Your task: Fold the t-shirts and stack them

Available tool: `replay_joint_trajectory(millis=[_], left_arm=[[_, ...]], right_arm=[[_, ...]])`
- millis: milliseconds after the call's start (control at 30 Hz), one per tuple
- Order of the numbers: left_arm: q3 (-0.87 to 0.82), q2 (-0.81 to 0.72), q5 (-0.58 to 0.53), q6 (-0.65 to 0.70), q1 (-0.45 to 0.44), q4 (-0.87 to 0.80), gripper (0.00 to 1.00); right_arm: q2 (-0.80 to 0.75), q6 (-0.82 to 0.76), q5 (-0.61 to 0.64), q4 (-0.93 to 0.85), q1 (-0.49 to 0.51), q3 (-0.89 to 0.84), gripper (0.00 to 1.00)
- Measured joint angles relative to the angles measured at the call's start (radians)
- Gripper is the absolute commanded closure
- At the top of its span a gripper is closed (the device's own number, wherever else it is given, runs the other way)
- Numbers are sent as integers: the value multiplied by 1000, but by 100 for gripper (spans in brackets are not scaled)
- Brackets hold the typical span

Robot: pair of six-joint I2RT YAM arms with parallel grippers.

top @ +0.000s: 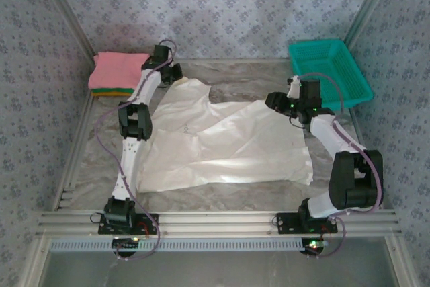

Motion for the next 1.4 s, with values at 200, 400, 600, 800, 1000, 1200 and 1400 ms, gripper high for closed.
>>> replay_joint_trajectory(millis=[200, 400, 600, 800, 1000, 1200, 1400], left_arm=[[0, -2, -18, 27, -5, -2, 100], [0, -14, -59, 68, 8, -3, 100], [0, -32, -74, 89, 43, -1, 100], [0, -45, -77, 109, 78, 1, 100], [0, -52, -81, 130, 104, 0, 100], [0, -53, -76, 140, 127, 0, 100], [0, -53, -73, 142, 134, 0, 100]], right_arm=[[60, -22, 113, -119, -17, 81, 56], [265, -70, 216, -260, -42, 317, 53], [441, -91, 306, -397, -52, 512, 51], [520, -108, 384, -522, -52, 628, 49], [604, -134, 418, -581, -55, 742, 49], [708, -154, 428, -608, -51, 861, 47], [816, -154, 431, -616, -40, 1016, 43]])
